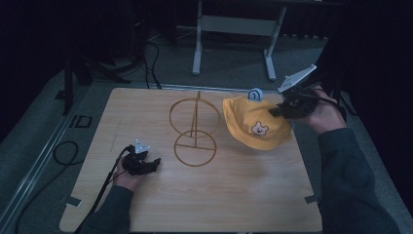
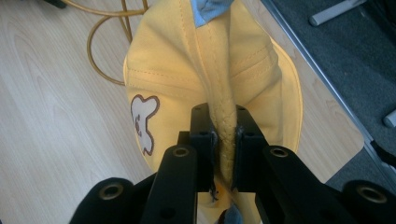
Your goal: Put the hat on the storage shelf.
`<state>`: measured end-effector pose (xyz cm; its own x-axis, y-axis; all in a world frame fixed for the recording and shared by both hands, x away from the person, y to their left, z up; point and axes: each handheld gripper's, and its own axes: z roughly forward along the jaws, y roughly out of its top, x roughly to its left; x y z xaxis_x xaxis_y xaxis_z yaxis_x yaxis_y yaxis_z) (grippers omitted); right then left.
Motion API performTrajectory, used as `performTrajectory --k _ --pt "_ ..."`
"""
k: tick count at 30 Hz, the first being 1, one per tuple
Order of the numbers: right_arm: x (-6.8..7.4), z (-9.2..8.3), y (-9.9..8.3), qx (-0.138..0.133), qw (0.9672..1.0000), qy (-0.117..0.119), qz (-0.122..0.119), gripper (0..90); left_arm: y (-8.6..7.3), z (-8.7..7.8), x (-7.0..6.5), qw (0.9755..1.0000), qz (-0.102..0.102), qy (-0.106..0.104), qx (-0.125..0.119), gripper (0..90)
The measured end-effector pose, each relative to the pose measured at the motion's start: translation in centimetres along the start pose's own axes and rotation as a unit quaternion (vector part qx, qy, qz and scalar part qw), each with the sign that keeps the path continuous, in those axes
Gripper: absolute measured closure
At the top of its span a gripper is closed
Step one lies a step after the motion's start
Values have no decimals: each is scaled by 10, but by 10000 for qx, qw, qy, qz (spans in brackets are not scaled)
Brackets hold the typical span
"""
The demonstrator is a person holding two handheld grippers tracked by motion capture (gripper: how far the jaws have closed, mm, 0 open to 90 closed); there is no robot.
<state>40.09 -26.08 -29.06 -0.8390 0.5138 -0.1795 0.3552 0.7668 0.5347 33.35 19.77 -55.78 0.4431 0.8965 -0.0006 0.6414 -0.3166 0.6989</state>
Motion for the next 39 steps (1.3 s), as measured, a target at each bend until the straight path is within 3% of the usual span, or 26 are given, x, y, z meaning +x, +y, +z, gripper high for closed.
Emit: performTrajectory --k 17,39 --pt "4 -15 18 -400 9991 96 -109 817 0 0 0 10000 6 -1 20 386" --pt "8 -19 49 -650 9973 172 -289 817 0 -1 0 10000 21 -5 18 386"
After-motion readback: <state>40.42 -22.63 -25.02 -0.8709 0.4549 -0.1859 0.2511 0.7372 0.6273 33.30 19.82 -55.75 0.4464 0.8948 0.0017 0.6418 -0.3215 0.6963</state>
